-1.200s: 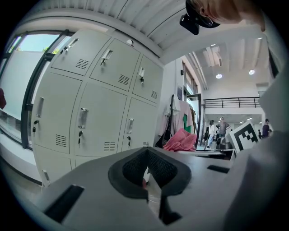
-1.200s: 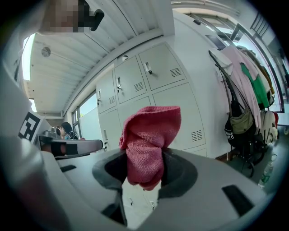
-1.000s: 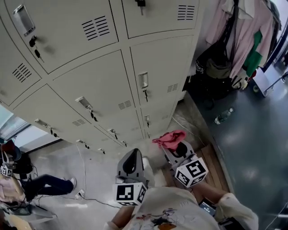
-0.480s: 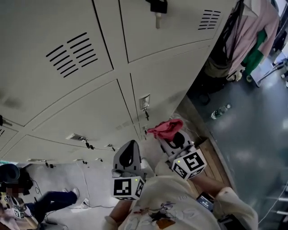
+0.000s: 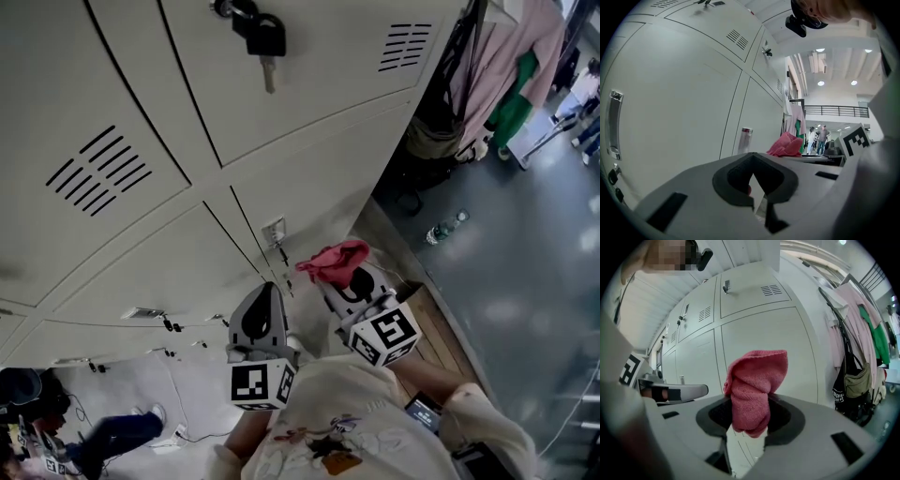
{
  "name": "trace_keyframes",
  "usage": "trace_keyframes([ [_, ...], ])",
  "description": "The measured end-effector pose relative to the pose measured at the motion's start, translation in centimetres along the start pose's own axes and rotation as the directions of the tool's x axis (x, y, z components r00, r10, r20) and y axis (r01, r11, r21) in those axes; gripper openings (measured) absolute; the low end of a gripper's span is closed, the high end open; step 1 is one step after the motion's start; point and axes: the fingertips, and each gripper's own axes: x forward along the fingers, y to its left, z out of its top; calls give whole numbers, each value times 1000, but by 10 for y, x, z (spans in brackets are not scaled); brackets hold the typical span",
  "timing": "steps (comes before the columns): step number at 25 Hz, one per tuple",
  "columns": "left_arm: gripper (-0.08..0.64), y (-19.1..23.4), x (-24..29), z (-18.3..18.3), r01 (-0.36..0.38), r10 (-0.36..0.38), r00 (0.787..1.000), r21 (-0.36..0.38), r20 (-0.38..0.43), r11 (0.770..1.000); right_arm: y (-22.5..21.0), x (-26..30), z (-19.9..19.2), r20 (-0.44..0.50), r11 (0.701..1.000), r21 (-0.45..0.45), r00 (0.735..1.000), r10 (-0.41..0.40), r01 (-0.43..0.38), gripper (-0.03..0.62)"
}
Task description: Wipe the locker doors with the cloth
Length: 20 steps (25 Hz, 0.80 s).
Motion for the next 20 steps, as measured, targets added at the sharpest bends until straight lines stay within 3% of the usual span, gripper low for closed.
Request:
trace_keyframes([
  [20, 6, -20, 43, -17, -144, 143, 990, 10, 3, 990, -128, 22, -52, -82, 999, -8, 996, -38, 38, 173],
])
